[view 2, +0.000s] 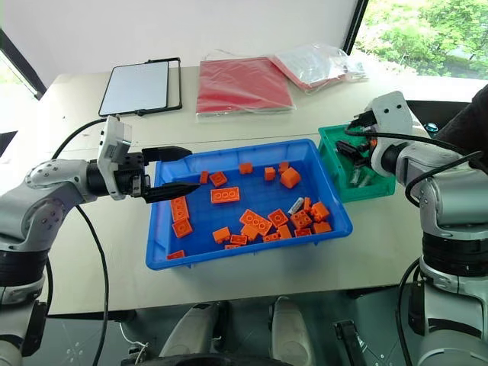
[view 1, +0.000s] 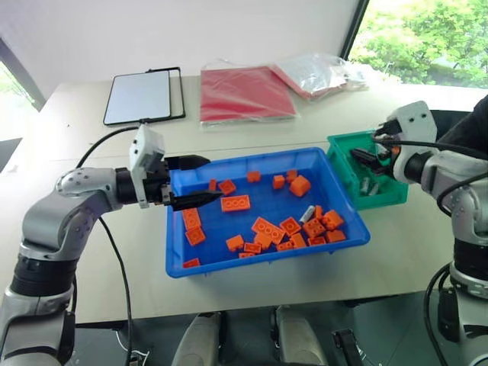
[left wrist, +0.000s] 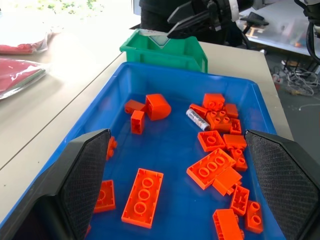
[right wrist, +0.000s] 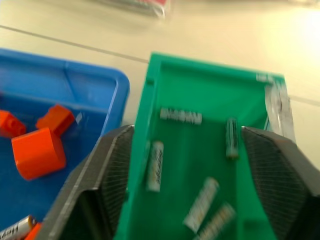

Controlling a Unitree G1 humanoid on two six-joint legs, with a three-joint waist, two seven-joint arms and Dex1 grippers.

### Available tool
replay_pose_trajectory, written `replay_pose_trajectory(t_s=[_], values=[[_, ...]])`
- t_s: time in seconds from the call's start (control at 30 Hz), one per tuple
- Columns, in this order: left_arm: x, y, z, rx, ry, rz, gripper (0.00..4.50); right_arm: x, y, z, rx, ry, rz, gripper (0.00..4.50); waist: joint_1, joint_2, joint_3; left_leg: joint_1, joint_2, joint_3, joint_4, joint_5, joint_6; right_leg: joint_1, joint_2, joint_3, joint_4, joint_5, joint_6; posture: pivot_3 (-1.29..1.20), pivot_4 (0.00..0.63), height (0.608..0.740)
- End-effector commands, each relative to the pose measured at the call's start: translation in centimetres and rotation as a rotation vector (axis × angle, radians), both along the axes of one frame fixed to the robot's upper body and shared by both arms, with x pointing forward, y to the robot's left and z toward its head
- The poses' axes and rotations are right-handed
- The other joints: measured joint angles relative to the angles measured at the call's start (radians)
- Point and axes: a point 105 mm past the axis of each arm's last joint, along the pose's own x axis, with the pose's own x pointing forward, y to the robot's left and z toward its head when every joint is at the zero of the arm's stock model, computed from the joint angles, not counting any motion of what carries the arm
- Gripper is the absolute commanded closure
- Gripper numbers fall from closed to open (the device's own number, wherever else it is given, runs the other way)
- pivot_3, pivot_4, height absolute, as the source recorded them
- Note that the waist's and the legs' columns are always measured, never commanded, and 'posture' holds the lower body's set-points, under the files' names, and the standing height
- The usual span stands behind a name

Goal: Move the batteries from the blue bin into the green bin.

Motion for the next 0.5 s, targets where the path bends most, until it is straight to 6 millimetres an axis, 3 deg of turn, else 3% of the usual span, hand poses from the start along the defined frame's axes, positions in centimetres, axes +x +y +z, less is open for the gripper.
replay_pose_trajectory(t_s=[0.03,0.13,0.23,0.5], values=[[0.0,0.2,0.9,0.000,-0.037,-0.005,0.00,-2.3,3.5,4.1,-0.091,-0.197,0.280,1.19,0.002,0.000,0.000,0.000,0.000,0.000,0.000,0.000,0.000,0.000,0.000,0.000,0.000,0.000,0.000,0.00,0.150,0.731],[0.0,0.2,0.9,0.009,-0.036,-0.013,0.00,-4.6,6.1,1.7,-0.206,-0.077,0.588,1.19,0.006,-0.001,0.000,-0.001,0.000,-0.001,0.000,0.000,0.000,0.001,0.000,-0.001,-0.001,0.000,0.000,0.00,0.150,0.731],[0.1,0.0,1.1,0.011,-0.040,-0.020,0.00,-5.4,6.9,-1.2,-0.353,0.051,0.797,1.19,0.003,-0.002,0.001,0.000,0.000,-0.001,0.002,-0.001,0.001,0.003,0.000,-0.002,-0.002,0.000,0.001,0.00,0.150,0.731],[-0.2,0.1,1.5,0.006,-0.052,-0.009,0.00,-1.5,7.3,-5.2,-0.669,0.149,1.008,1.19,-0.005,-0.002,0.002,0.002,0.001,0.001,0.002,-0.001,0.001,0.003,0.001,0.000,-0.002,0.000,0.001,0.00,0.150,0.731]])
